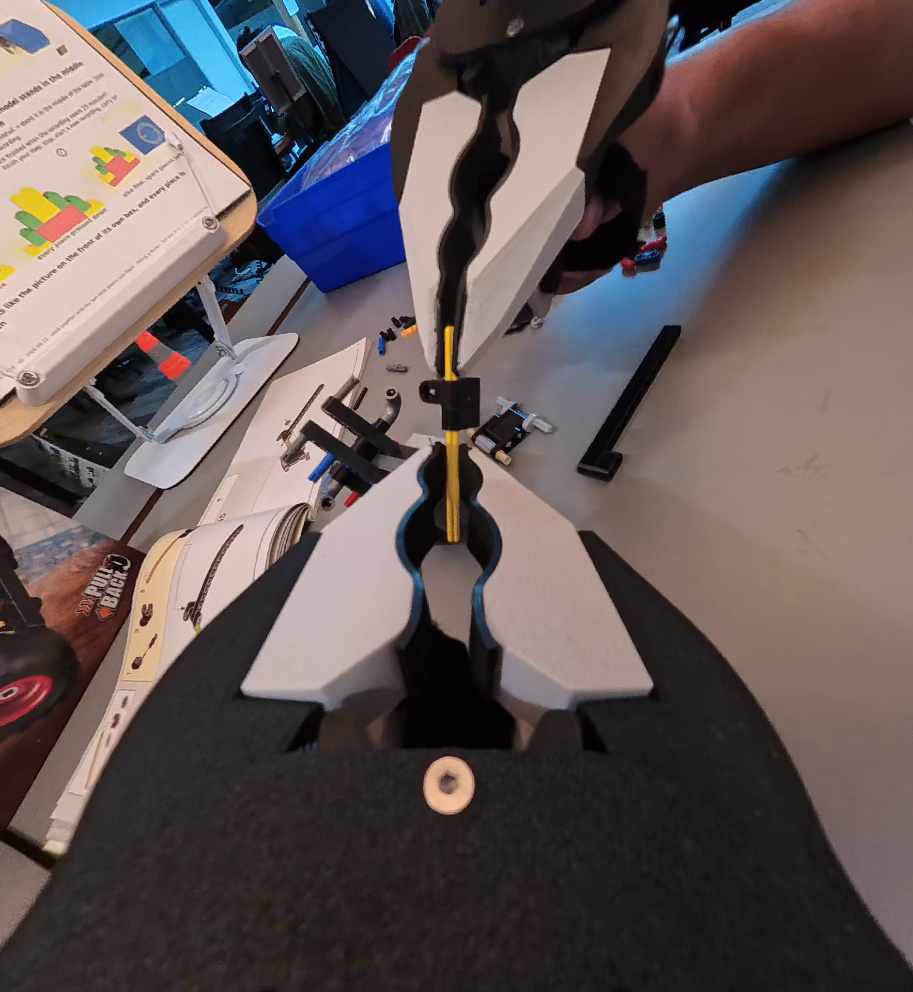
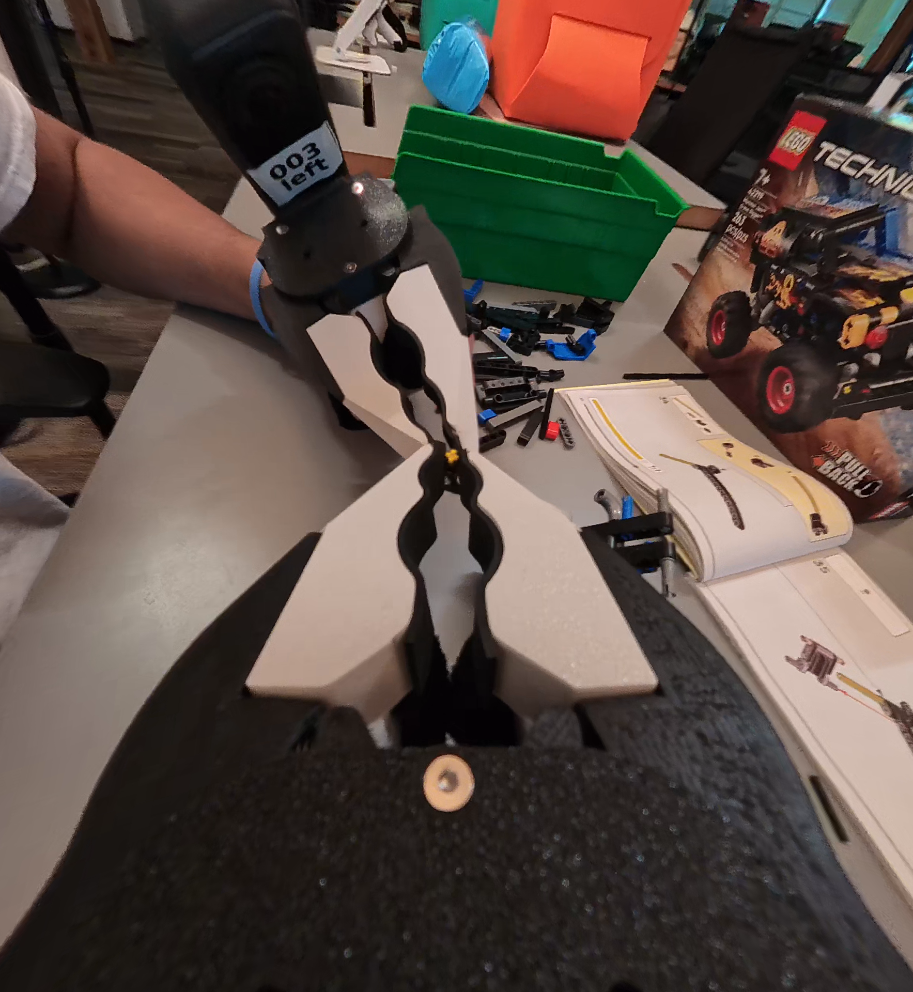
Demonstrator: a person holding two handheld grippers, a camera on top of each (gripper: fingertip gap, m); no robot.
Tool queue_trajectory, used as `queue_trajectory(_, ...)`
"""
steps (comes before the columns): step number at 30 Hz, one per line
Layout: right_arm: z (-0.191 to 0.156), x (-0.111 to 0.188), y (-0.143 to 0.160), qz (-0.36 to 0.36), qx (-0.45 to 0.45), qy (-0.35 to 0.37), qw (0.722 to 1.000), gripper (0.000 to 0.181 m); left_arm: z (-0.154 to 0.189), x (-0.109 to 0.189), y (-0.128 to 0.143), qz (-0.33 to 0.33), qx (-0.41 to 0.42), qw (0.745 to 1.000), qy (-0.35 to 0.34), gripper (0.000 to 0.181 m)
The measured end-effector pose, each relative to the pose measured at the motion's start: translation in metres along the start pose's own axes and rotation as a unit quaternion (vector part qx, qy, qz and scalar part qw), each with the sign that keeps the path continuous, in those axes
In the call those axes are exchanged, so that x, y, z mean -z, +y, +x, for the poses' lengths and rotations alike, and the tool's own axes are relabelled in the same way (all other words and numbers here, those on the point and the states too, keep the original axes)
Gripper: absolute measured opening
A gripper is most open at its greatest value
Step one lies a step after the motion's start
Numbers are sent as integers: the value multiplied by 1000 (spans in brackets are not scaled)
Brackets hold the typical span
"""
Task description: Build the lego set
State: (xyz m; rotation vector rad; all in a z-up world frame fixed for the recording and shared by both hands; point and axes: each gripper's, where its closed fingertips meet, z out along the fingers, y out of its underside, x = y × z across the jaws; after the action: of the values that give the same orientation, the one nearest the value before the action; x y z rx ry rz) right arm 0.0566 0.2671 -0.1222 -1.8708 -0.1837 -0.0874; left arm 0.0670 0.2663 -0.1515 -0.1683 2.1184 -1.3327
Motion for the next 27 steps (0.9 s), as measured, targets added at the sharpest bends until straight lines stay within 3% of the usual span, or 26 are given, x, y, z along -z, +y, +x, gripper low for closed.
queue_trajectory(11,15,35,-29,121,-165,-115,972,3,-4,18,-28,73,107,990,56,1)
queue_trajectory(15,21,34,-22,108,-188,-117,969,4,-9,21,-31,90,167,979,75,1)
queue_trajectory(18,30,30,-9,76,-192,-90,974,5,-17,20,-23,66,174,981,58,1)
queue_trajectory(22,49,31,1,38,-150,-11,988,20,-23,15,-6,5,129,992,8,1)
queue_trajectory(27,39,27,1,-50,69,107,991,23,-20,7,11,-64,96,993,-23,1)
